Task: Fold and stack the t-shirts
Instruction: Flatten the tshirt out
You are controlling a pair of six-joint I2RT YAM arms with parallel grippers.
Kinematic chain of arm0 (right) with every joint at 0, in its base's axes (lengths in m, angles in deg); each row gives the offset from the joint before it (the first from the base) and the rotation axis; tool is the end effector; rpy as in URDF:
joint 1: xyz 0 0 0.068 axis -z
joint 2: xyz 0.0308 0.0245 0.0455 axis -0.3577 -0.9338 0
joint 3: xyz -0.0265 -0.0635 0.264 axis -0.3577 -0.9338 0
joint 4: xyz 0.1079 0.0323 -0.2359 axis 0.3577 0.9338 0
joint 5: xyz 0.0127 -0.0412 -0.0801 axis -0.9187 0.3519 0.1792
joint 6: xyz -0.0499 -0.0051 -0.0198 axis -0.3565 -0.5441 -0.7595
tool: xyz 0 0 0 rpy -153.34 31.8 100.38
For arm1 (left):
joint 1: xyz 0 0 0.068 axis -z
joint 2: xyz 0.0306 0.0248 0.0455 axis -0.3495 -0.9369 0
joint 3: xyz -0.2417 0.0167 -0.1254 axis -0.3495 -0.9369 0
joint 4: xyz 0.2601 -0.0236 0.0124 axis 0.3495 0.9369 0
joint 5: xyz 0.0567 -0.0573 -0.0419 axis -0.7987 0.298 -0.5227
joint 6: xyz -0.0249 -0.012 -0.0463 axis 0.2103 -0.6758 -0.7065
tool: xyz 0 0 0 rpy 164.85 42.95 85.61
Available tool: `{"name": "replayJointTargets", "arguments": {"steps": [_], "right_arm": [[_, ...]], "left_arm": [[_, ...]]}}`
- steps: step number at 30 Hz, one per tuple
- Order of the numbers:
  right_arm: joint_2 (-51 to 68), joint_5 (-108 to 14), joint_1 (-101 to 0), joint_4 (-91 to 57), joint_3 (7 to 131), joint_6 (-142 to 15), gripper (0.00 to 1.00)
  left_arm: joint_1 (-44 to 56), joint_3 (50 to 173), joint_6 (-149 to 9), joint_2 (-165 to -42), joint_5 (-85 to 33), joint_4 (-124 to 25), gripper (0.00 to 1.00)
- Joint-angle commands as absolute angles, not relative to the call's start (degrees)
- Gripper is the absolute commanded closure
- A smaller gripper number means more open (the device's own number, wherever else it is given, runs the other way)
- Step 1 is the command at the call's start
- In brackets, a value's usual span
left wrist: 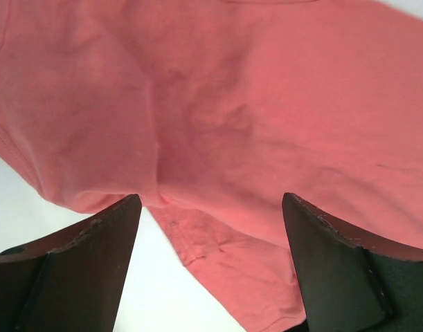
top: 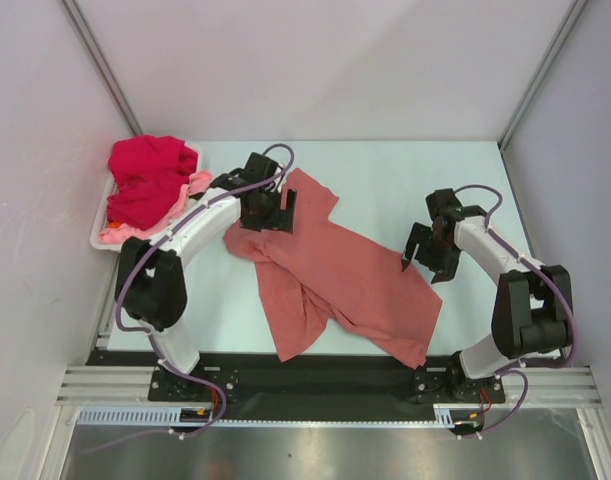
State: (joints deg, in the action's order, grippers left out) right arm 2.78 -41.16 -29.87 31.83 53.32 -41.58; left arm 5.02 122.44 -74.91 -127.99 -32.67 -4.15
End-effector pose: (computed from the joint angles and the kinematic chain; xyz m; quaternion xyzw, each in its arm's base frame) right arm 0.2737 0.0439 0.2132 0.1672 0.9783 0.0529 0.1103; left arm 0.3346 -0.1604 0.2670 0.0758 0.9626 -0.1045 0.2381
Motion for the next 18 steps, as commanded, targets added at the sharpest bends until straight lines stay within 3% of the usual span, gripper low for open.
{"name": "replayJointTargets", "arguments": {"steps": [1,8,18], "right_arm": [[-0.2,-39.6,-29.0,27.4,53.8,-41.5,0.18],[-5.0,-39.6,-29.7,26.9,56.6,-41.8,0.24],[-7.3,-32.1,-33.6,25.9,57.6,-41.0,0.3]], "left_arm": [[3.5,124.6,-71.4,-131.5,-36.0,-3.0,0.11],[0.4,138.2,-68.8,-144.7,-39.8,-0.9,0.18],[-4.2,142.7,-70.8,-154.2,-38.9,-1.3,0.28]]}}
